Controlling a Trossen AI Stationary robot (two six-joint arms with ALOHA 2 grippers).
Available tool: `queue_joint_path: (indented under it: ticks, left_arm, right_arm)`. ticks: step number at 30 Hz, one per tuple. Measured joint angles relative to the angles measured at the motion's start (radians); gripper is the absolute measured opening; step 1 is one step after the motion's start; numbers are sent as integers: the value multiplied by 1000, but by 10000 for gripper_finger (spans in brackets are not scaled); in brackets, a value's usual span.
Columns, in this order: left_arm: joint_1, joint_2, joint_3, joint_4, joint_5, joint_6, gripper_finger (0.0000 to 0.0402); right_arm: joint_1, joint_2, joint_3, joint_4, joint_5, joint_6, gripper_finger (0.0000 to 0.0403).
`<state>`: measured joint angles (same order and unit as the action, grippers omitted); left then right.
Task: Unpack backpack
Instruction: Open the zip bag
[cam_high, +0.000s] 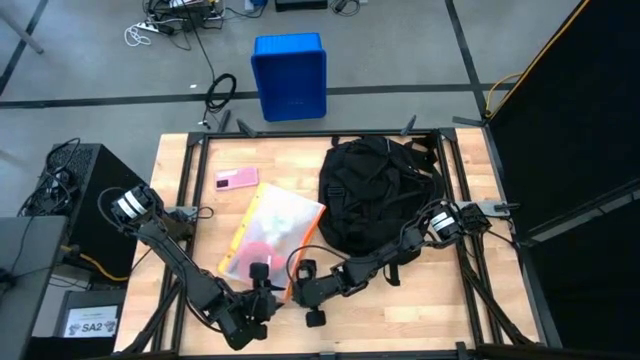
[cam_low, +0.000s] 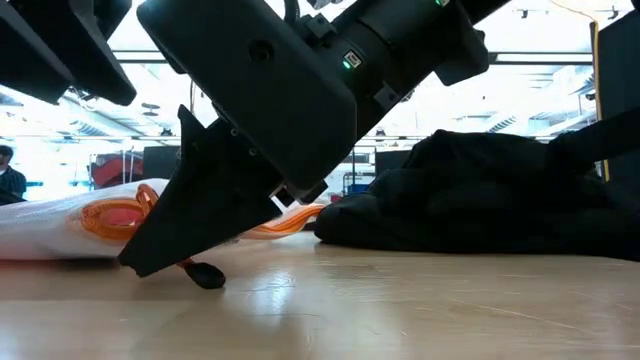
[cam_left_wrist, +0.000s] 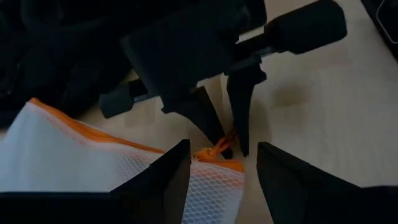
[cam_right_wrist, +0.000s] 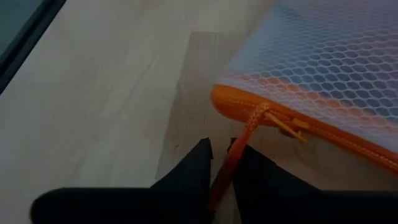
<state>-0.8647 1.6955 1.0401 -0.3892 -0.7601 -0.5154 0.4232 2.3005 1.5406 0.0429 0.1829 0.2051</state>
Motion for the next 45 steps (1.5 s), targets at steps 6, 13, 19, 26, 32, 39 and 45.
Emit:
queue_joint_path:
  ticks: [6, 13, 19, 26, 32, 39, 45]
  left_arm:
    - [0, 23, -11, -19, 13, -9, 156]
    - [0, 46, -8, -55, 13, -14, 156]
    - [6, 53, 46, -92, 9, -14, 156]
    - [7, 112, 51, -158, 0, -40, 156]
    - [7, 112, 87, -198, 16, -110, 156]
    - [-16, 112, 135, -224, 29, -145, 156]
    - [-21, 119, 136, -365, 10, -262, 156]
  right_arm:
    - [0, -2, -1, 42, 37, -30, 3]
    - [-16, -25, -2, 84, 49, -89, 0]
    - [-27, -63, -2, 69, 73, -128, 0]
    - [-39, -80, -3, 56, 109, -157, 0]
    - [-52, -88, -1, 62, 151, -170, 0]
    - [-69, -104, -1, 63, 188, -205, 0]
    - [-84, -129, -1, 65, 192, -217, 0]
